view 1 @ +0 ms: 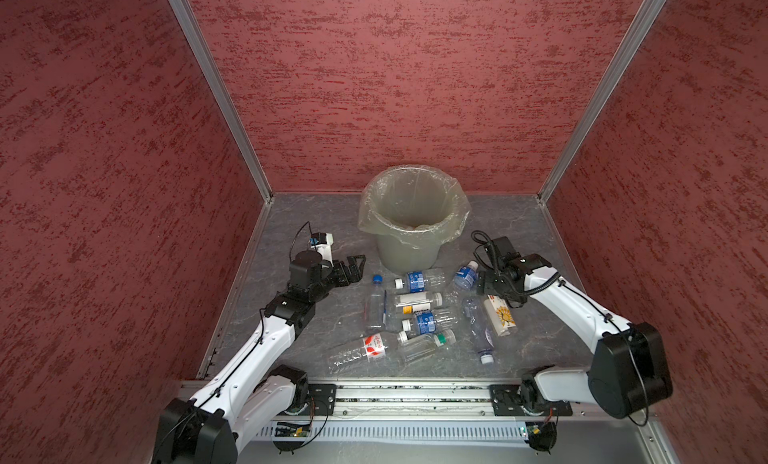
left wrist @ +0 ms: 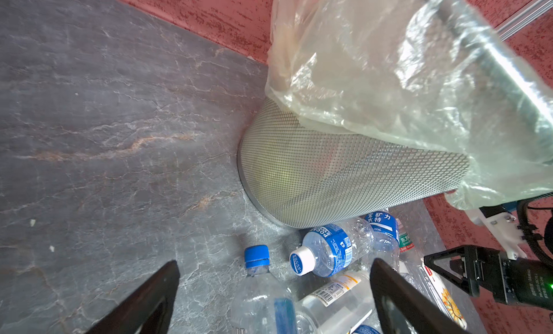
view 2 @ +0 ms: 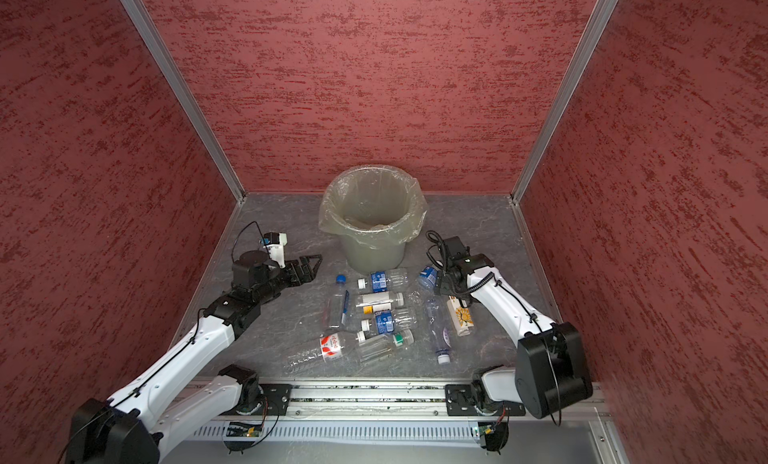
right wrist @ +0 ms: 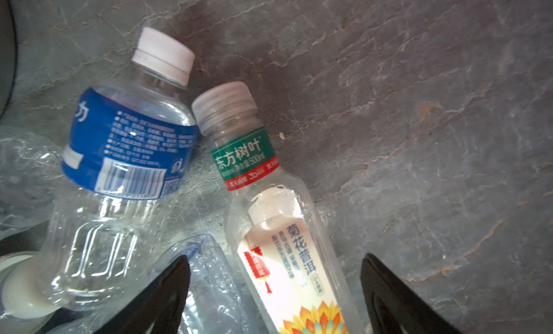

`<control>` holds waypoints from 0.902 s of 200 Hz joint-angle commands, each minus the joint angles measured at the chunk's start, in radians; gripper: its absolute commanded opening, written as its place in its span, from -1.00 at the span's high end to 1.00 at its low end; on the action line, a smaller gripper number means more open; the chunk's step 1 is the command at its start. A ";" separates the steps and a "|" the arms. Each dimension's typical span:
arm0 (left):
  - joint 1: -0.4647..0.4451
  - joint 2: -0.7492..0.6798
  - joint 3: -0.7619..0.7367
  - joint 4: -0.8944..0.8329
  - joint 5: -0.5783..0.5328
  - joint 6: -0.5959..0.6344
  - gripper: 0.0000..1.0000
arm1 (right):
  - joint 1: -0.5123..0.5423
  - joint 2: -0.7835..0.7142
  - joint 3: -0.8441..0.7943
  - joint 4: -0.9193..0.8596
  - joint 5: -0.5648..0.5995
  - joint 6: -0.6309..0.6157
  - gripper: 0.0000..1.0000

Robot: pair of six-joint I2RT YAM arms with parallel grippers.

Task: Throw the plastic bottles in the bin
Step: 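Draw the left gripper back while the right lowers toward the green-label bottle, then close the right gripper on the green-label tea bottle's neck and lift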

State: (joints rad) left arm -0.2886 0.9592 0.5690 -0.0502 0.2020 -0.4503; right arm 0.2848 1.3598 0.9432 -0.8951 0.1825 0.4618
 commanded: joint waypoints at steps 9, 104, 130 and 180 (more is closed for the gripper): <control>0.009 0.034 -0.020 0.094 0.047 -0.019 -0.99 | -0.010 0.020 0.027 -0.043 -0.056 -0.033 -0.73; -0.017 0.047 -0.051 0.122 0.009 -0.004 -0.99 | -0.019 0.129 0.030 -0.020 -0.056 -0.049 -0.47; -0.020 0.054 -0.052 0.121 -0.004 0.001 -0.99 | -0.026 0.174 0.036 -0.003 -0.032 -0.045 -0.32; -0.015 0.081 -0.046 0.125 -0.010 0.002 -0.99 | -0.075 0.211 0.043 0.039 -0.023 -0.050 -0.23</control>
State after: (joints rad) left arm -0.3042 1.0241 0.5198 0.0544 0.2028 -0.4629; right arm 0.2478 1.5486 0.9806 -0.8997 0.1486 0.4103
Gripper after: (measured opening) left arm 0.995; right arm 0.619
